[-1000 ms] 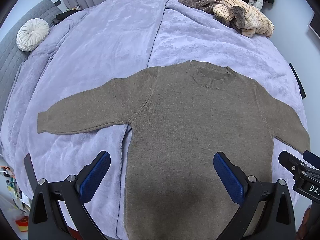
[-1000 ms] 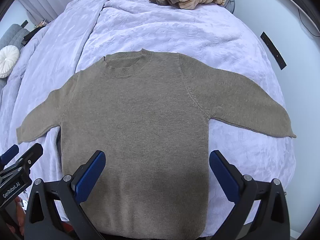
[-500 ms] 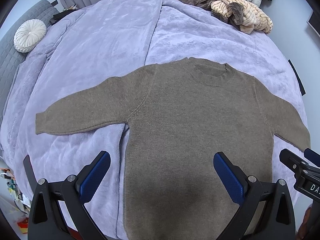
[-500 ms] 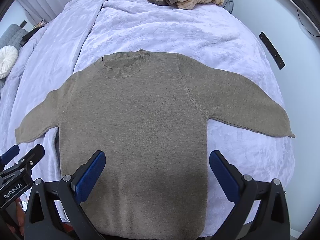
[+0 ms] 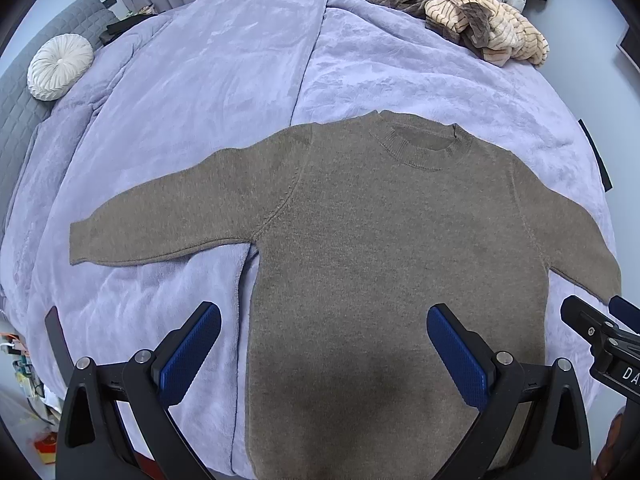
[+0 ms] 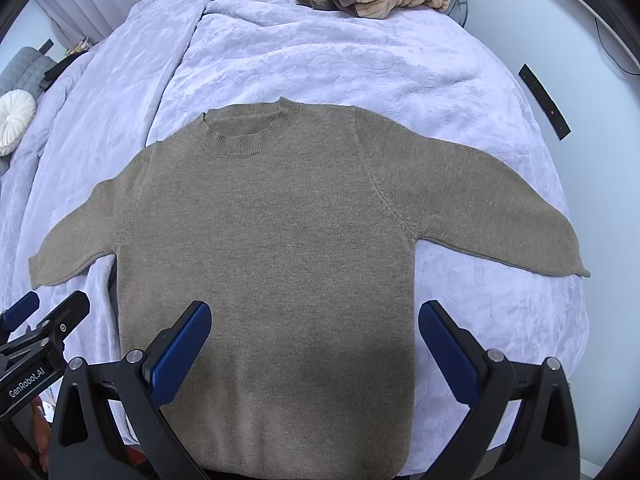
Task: Fold small clothes
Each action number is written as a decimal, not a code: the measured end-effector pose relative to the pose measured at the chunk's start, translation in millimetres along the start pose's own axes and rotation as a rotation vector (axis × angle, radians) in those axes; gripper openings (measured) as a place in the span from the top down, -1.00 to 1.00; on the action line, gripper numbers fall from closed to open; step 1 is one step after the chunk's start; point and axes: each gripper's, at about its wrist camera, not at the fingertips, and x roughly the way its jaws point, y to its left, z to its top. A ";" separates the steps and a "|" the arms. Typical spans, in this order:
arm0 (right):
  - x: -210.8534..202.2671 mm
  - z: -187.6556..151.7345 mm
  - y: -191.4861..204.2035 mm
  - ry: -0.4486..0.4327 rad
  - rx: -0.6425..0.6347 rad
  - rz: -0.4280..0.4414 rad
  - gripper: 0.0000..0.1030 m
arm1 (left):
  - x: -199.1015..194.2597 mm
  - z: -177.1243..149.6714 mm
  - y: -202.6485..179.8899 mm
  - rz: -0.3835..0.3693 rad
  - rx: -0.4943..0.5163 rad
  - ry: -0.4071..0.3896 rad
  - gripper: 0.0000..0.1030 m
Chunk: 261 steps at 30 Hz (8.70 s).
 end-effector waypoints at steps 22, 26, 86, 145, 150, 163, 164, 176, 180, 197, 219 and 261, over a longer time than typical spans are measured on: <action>5.7 0.9 -5.6 0.060 -0.001 -0.011 -1.00 | 3.6 1.2 -0.8 -0.022 0.012 -0.001 -1.00; 8.3 3.2 -5.9 0.073 0.002 -0.012 -1.00 | 7.1 4.0 -0.7 -0.025 0.017 0.000 -1.00; 104.7 -32.7 158.0 0.228 -0.164 0.093 -1.00 | 175.2 -17.4 374.3 -0.107 -0.796 -0.112 -0.94; 189.8 72.7 192.1 -0.102 -0.564 -0.175 0.30 | 164.3 17.3 115.8 0.097 0.063 -0.147 -0.63; 157.6 92.9 121.9 -0.149 -0.208 0.165 0.67 | 165.6 20.4 122.9 0.038 0.017 -0.129 -0.63; 183.4 43.3 -51.6 -0.052 0.644 0.631 -0.41 | 137.5 30.6 139.7 -0.050 -0.036 -0.087 -0.63; 185.0 46.6 -49.2 -0.045 0.637 0.621 -0.41 | 136.3 33.6 142.0 -0.050 -0.050 -0.091 -0.63; 159.9 78.3 -46.5 -0.094 0.395 0.279 0.72 | 152.6 70.7 159.1 -0.101 -0.121 -0.061 -0.63; 170.2 68.7 -68.3 -0.046 0.509 0.324 -0.06 | 168.7 90.7 161.2 -0.214 -0.158 -0.010 -0.63; 243.8 8.2 168.1 0.249 0.548 1.008 0.87 | 188.4 131.0 133.6 -0.421 0.035 0.096 0.81; 152.3 30.9 -59.9 -0.054 0.531 0.443 0.00 | 160.3 117.1 128.4 -0.260 -0.012 0.007 0.63; 115.8 -55.5 -126.8 0.125 0.606 0.398 -0.36 | 106.5 -6.7 -13.7 -0.095 0.245 0.185 -0.99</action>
